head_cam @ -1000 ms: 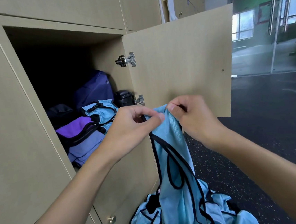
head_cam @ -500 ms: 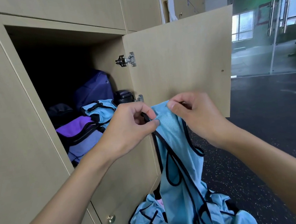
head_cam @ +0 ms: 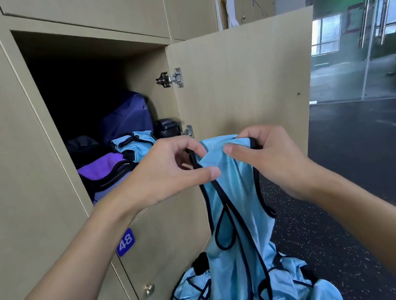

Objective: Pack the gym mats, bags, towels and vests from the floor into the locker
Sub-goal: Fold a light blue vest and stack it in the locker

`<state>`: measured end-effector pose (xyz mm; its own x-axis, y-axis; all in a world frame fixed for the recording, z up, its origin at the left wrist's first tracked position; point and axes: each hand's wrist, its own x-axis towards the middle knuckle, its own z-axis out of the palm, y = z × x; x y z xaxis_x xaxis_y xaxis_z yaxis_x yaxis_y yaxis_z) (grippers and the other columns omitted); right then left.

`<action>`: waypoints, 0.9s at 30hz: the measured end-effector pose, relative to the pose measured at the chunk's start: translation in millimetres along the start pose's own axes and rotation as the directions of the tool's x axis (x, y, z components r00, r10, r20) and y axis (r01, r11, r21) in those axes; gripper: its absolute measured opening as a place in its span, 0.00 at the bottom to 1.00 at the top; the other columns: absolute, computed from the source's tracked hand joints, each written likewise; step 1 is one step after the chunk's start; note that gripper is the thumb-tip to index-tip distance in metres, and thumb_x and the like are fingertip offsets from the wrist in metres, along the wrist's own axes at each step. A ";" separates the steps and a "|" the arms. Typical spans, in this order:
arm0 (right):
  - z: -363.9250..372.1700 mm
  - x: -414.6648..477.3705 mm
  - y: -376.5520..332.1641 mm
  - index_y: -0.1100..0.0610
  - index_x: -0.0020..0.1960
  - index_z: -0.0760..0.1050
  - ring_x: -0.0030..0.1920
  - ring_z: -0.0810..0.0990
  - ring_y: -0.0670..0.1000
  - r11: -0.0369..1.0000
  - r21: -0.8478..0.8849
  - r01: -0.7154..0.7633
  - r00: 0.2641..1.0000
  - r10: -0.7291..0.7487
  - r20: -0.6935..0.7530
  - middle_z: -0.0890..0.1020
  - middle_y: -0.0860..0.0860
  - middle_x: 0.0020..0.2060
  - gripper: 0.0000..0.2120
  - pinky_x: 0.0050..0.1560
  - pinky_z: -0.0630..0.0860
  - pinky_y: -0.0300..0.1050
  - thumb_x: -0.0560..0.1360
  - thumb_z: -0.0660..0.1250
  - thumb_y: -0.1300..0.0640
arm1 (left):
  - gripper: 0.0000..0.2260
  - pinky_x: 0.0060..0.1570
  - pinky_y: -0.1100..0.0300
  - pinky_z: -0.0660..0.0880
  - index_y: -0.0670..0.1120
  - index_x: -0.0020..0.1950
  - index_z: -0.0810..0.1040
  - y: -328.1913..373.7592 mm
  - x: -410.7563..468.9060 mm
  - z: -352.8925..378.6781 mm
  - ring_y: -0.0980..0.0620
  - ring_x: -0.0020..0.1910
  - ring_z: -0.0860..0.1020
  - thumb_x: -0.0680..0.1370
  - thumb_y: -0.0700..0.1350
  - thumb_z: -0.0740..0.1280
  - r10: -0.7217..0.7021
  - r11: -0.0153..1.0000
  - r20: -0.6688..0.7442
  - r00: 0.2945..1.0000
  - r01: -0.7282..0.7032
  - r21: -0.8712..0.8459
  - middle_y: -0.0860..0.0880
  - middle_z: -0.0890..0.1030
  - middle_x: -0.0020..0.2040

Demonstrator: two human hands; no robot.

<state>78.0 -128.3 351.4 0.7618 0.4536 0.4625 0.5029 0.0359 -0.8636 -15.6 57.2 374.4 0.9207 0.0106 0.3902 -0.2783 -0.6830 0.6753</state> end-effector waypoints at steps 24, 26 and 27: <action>-6.2 4.3 0.3 0.53 0.40 0.71 0.30 0.72 0.42 0.933 -0.317 0.173 0.982 -0.186 -0.011 0.74 0.46 0.36 0.14 0.34 0.70 0.37 0.74 0.66 0.71 | 0.14 0.25 0.69 0.64 0.44 0.39 0.82 4.4 6.5 2.8 0.59 0.25 0.67 0.74 0.27 0.64 0.041 0.988 -0.265 0.963 -0.078 -0.132 0.51 0.77 0.29; -3.1 4.3 3.4 0.50 0.44 0.71 0.31 0.72 0.42 0.988 -0.128 0.082 0.995 -0.088 -0.047 0.78 0.51 0.38 0.16 0.35 0.69 0.37 0.75 0.65 0.72 | 0.15 0.30 0.66 0.68 0.45 0.41 0.82 2.8 7.3 6.0 0.57 0.29 0.70 0.74 0.27 0.63 0.055 0.989 -0.266 0.962 -0.090 -0.122 0.44 0.79 0.32; -2.3 4.5 6.5 0.49 0.48 0.71 0.35 0.75 0.46 0.999 -0.039 0.037 0.998 -0.039 -0.051 0.80 0.53 0.43 0.17 0.37 0.71 0.39 0.75 0.64 0.72 | 0.15 0.35 0.62 0.70 0.46 0.42 0.81 2.1 8.0 8.3 0.54 0.33 0.73 0.73 0.27 0.63 0.068 0.989 -0.263 0.962 -0.100 -0.109 0.38 0.81 0.37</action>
<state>85.7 -128.0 348.3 0.7613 0.4055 0.5059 0.5466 0.0183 -0.8372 -6.6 49.7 373.7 0.7950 0.1562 0.5862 -0.3969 -0.5969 0.6973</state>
